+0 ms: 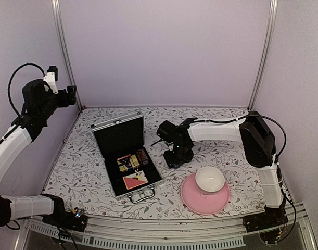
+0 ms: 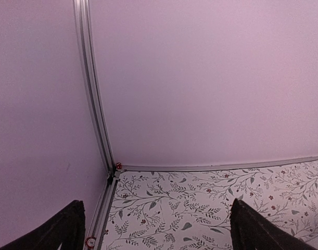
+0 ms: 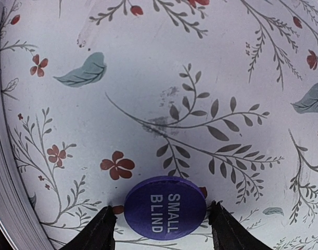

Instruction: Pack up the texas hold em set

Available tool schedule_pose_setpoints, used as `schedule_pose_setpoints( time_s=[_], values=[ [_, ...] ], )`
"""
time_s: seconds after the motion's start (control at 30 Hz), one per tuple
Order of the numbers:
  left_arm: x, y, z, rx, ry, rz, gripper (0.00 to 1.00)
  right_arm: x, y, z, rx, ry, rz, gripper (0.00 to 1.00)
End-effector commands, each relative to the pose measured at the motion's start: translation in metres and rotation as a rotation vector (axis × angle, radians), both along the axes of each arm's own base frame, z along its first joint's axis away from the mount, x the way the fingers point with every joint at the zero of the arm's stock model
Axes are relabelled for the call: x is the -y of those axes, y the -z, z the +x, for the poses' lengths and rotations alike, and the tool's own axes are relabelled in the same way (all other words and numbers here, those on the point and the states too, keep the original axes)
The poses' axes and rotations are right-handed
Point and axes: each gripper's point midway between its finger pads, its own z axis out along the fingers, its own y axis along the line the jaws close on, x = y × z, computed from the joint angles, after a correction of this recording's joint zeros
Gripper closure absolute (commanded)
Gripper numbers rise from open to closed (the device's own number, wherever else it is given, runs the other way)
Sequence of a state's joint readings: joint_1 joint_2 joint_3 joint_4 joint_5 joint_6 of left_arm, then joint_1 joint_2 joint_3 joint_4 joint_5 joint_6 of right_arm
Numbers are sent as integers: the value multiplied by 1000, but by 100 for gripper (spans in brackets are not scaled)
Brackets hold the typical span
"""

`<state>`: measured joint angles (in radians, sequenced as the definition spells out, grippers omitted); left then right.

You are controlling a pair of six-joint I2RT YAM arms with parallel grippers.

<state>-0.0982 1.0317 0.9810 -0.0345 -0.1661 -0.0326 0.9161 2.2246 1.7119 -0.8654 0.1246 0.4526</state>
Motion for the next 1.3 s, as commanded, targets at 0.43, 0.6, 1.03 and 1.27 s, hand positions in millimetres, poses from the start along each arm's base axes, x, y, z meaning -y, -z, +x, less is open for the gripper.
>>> schedule_pose_setpoints(
  time_s=[0.43,0.6,1.03,1.27],
  values=[
    [1,-8,-4,35,2,9,3,19,20,-8,-30,-1,-80,49],
    [1,-8,-5,38,0,10,3,19,18,-6,-25,-3,-75,54],
    [1,-9,-5,40,0,10,3,12,-17,1,4,6,-18,53],
    [2,-9,-6,42,3,10,3,7,-33,-1,3,10,22,53]
  ],
)
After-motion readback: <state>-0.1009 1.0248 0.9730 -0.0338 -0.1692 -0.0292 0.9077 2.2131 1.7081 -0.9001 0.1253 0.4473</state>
